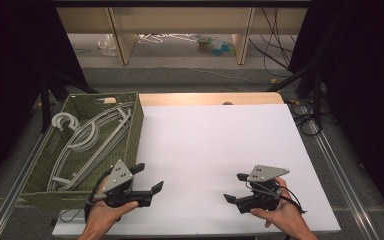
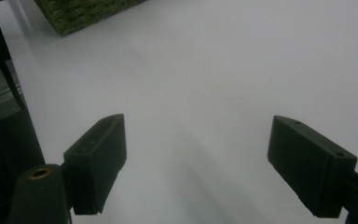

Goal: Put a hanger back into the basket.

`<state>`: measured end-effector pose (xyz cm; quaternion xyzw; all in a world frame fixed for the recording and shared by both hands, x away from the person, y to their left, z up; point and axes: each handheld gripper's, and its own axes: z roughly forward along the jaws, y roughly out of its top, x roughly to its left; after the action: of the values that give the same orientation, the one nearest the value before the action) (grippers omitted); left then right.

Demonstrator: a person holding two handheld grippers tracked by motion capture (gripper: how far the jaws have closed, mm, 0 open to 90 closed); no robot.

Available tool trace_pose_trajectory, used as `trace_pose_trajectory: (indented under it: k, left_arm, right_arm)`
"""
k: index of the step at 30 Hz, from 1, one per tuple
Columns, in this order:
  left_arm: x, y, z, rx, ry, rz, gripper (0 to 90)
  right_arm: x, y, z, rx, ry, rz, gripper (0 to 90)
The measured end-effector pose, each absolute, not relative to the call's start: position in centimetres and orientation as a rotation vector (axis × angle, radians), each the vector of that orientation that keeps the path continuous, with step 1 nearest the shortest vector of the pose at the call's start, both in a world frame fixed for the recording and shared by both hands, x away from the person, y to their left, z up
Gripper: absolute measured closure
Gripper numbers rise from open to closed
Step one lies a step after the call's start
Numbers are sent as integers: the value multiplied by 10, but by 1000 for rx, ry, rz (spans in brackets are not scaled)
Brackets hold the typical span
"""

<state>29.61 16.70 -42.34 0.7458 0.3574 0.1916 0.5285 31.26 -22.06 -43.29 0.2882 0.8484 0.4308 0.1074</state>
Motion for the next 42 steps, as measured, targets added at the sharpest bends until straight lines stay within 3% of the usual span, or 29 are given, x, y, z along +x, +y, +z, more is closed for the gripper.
trace_pose_trajectory:
  k: [24,42]
  left_arm:
    - [281,161,-428,1766,794,405,166]
    - [282,162,-428,1760,782,407,165]
  right_arm:
    - [280,-233,-428,866,2326,1419,183]
    - [281,-237,-427,903,2277,1443,180]
